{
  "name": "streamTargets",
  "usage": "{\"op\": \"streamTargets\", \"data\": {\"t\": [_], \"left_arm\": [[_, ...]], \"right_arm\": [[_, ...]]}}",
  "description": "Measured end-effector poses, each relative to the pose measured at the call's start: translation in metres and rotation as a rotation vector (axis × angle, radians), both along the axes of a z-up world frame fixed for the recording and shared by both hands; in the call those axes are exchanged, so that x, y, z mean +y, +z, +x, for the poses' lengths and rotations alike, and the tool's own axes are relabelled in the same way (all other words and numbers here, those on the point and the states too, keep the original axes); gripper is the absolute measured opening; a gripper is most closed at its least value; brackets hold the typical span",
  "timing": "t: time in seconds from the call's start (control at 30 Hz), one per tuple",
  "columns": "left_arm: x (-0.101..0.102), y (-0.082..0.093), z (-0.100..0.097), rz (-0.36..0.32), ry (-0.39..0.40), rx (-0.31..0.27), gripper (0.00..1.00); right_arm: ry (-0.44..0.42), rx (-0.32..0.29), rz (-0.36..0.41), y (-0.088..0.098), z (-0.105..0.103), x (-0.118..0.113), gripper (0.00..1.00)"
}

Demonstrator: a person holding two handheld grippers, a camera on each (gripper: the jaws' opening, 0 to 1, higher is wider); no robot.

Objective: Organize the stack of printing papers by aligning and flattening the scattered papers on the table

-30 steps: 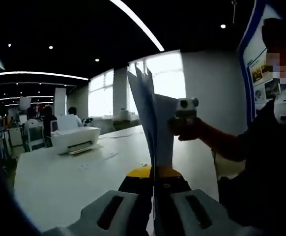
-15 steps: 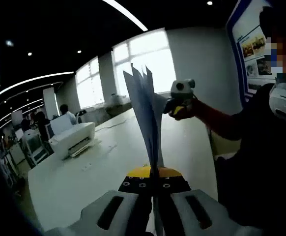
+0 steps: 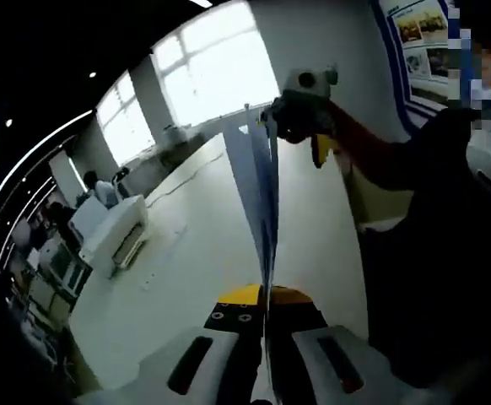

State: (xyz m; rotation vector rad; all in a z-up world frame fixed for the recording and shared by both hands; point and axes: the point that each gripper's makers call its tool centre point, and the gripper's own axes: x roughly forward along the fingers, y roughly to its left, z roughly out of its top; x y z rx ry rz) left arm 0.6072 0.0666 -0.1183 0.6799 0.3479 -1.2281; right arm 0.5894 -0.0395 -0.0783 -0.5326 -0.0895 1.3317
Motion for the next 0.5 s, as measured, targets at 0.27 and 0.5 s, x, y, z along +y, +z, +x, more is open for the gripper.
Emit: {"op": "streamTargets", "data": {"t": [0.27,0.5], "left_arm": [[-0.033,-0.001,-0.009,0.129,-0.06,-0.012,0.04],[-0.048,-0.002,-0.01,0.227,-0.066,-0.025,0.04]], "right_arm": [[-0.019,0.03,-0.146,-0.014,0.007,0.004,0.48],[-0.01,0.12,-0.271,-0.055,-0.001,0.007,0.45]]}}
